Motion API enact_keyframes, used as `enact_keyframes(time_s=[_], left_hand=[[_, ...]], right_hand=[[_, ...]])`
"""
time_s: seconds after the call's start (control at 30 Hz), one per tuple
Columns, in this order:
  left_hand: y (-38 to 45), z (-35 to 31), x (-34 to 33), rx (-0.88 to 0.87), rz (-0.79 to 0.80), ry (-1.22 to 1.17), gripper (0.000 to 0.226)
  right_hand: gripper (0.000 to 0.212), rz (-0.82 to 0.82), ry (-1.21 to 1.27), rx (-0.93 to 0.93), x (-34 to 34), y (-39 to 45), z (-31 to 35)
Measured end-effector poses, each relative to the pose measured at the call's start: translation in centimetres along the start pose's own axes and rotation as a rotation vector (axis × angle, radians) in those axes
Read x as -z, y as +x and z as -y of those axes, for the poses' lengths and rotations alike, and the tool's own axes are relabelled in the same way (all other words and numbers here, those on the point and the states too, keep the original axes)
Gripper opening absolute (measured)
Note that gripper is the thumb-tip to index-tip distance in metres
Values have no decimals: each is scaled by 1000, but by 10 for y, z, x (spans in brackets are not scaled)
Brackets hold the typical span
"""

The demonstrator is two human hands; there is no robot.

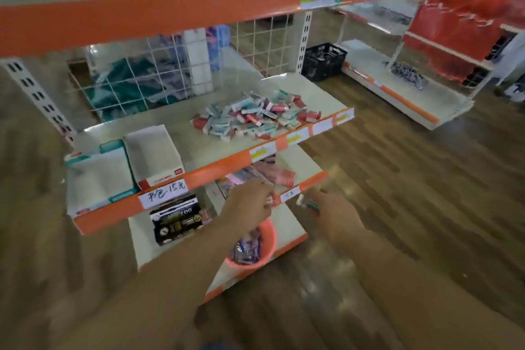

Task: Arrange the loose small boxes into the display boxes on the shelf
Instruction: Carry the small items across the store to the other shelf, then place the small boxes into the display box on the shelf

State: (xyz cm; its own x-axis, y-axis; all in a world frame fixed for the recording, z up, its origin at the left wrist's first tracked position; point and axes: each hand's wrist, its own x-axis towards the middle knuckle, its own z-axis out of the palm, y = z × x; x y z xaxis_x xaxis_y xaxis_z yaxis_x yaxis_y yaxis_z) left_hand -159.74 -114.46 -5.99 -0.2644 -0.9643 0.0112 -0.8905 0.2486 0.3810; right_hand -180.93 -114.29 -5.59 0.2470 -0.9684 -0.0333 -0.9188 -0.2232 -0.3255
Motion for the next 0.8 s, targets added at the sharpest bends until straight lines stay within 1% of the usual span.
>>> enact_keyframes(time_s=[0.13, 0.27, 0.37, 0.47, 0.57, 0.7, 0.8], left_hand=[[9, 7, 5, 81, -145, 68, 24], [30, 27, 31, 160, -263, 89, 30], [49, 42, 48, 208, -340, 85, 31], [65, 56, 54, 277, -355, 67, 35], [78, 71, 51, 314, -389, -46, 34], [85, 82, 41, 348, -444, -130, 33], [86, 88, 31, 382, -463, -201, 37]], right_hand=[[23, -23, -30, 163, 10, 42, 8], [22, -24, 29, 283, 15, 88, 32], [26, -37, 40, 313, 17, 123, 45], [28, -103, 77, 313, 14, 151, 57], [29, -175, 169, 277, 7, 175, 66], [31, -120, 196, 287, -5, 198, 75], [25, -159, 174, 365, -17, 206, 73]])
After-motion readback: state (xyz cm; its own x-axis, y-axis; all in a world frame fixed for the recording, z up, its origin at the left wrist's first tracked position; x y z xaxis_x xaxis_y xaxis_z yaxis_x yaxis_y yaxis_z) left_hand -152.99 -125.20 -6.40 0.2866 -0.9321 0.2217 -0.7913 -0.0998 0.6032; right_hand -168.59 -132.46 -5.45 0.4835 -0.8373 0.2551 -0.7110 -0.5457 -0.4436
